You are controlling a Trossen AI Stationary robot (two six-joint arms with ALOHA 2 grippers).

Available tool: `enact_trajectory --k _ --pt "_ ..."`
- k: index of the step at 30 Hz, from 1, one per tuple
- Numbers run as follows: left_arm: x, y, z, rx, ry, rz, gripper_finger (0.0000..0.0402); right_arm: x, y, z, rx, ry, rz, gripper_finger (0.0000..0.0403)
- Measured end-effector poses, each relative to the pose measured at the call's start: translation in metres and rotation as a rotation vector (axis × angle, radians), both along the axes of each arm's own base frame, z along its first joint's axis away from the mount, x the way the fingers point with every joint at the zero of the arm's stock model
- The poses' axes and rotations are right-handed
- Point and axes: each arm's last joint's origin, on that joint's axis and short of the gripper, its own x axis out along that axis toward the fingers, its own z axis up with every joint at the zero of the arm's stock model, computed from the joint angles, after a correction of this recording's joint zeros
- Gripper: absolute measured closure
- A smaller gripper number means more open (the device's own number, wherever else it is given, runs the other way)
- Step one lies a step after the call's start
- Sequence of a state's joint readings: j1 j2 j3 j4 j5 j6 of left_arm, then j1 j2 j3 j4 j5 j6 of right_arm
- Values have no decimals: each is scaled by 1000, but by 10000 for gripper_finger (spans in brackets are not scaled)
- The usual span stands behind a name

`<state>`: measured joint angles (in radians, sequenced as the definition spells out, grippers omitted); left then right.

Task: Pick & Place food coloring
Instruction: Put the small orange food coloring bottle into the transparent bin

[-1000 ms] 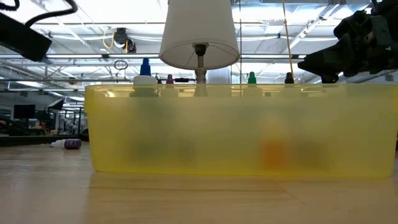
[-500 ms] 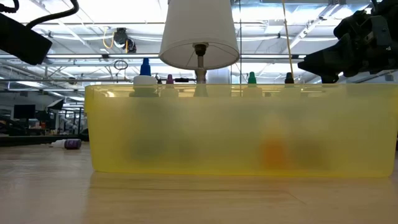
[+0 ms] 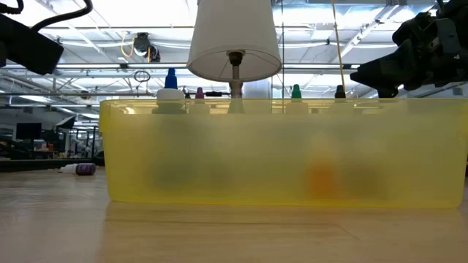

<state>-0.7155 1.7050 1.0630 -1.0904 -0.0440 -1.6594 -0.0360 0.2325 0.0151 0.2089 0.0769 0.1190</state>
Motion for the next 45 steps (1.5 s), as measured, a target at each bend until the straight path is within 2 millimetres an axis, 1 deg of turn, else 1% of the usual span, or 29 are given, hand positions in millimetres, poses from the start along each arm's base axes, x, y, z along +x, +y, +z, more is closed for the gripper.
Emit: enact_trajectory --k 12,25,31,35,39,42,45 --pt "-1 -2 -3 11 5 1 235 0 0 0 0 0 0 291" --pt "-5 -5 -3 23 3 5 274 0 0 0 0 0 0 291" --pt "-11 1 -15 41 20 23 294 0 0 0 0 0 0 291" --pt "-13 3 -24 23 -10 -5 302 0 0 0 0 0 0 291" --pt "-13 3 -26 23 -11 -25 296 0 0 0 0 0 0 291" --pt "-11 1 -24 18 -14 -71 296 0 0 0 0 0 0 291" --pt "-4 -5 -15 4 -41 -130 314 0 0 0 0 0 0 291"
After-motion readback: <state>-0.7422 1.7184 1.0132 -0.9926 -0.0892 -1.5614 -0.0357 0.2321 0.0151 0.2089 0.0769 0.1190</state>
